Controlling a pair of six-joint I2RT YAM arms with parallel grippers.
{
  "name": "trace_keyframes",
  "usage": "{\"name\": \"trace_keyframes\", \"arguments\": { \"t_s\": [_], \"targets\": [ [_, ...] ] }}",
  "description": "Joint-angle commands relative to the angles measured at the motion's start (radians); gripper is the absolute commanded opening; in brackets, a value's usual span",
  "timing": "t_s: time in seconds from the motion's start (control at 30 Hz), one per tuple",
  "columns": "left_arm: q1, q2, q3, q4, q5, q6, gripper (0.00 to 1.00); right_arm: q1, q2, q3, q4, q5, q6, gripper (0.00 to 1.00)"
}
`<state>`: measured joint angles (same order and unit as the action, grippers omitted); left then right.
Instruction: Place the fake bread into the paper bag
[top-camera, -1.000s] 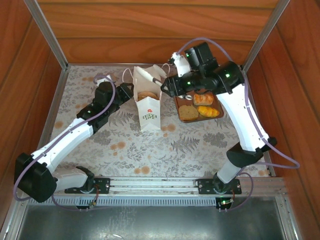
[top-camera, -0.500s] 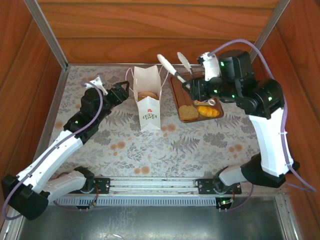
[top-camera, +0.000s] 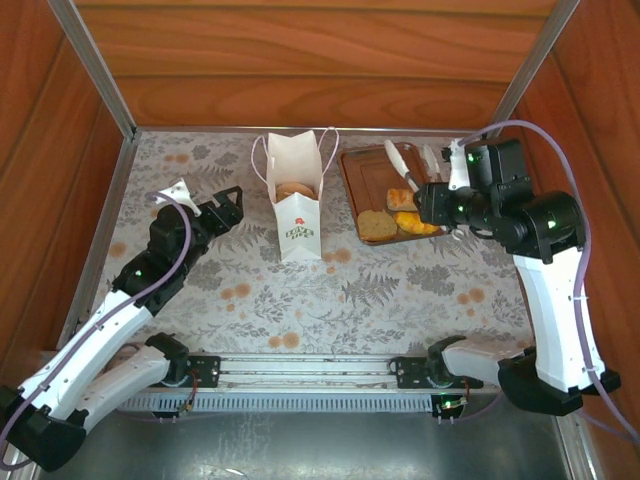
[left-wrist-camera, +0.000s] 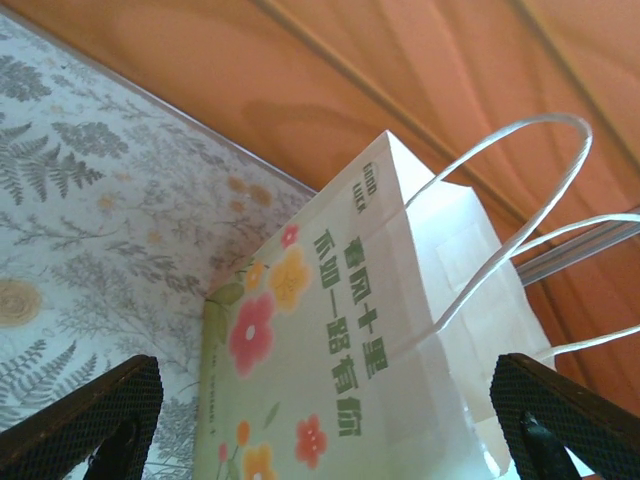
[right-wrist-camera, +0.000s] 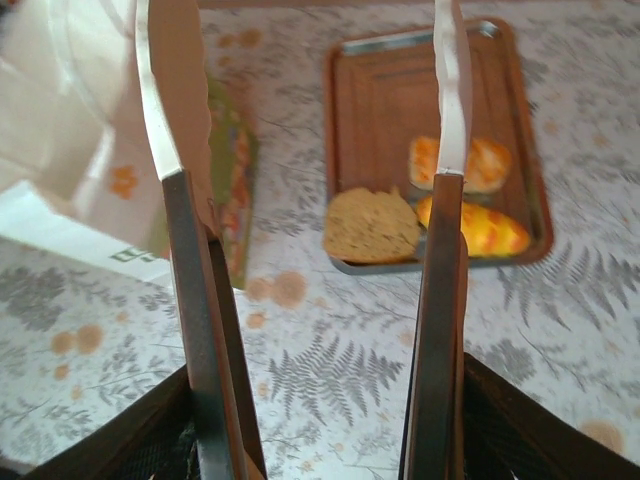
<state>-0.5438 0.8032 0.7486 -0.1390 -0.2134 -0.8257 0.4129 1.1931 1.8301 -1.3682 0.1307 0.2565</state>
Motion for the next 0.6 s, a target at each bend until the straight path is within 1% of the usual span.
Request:
{"name": "trace_keyframes", "arguments": {
  "t_s": [0.0, 0.17, 0.37, 0.47, 0.57],
  "targets": [
    [-0.001, -0.028, -0.021, -0.028, -0.023, 0.010, 0.90, -0.064, -0.005, -0.056, 0.034, -0.030, -0.009, 0.62],
    [-0.002, -0.052, -0.044, -0.033, -0.032, 0.008, 0.90, -0.180, 0.038, -0.184, 0.108, -0.100, -0.029, 0.61],
    [-0.001, -0.064, -0.053, -0.052, -0.049, 0.029, 0.91, -0.332, 0.118, -0.327, 0.259, -0.213, -0.005, 0.61],
    [0.001, -0.062, -0.054, -0.053, -0.056, 0.041, 0.92, -0.392, 0.169, -0.372, 0.333, -0.260, 0.014, 0.61],
    [0.001, -0.055, -0.052, -0.053, -0.062, 0.056, 0.92, -0.427, 0.227, -0.398, 0.381, -0.270, 0.023, 0.61]
  ]
}}
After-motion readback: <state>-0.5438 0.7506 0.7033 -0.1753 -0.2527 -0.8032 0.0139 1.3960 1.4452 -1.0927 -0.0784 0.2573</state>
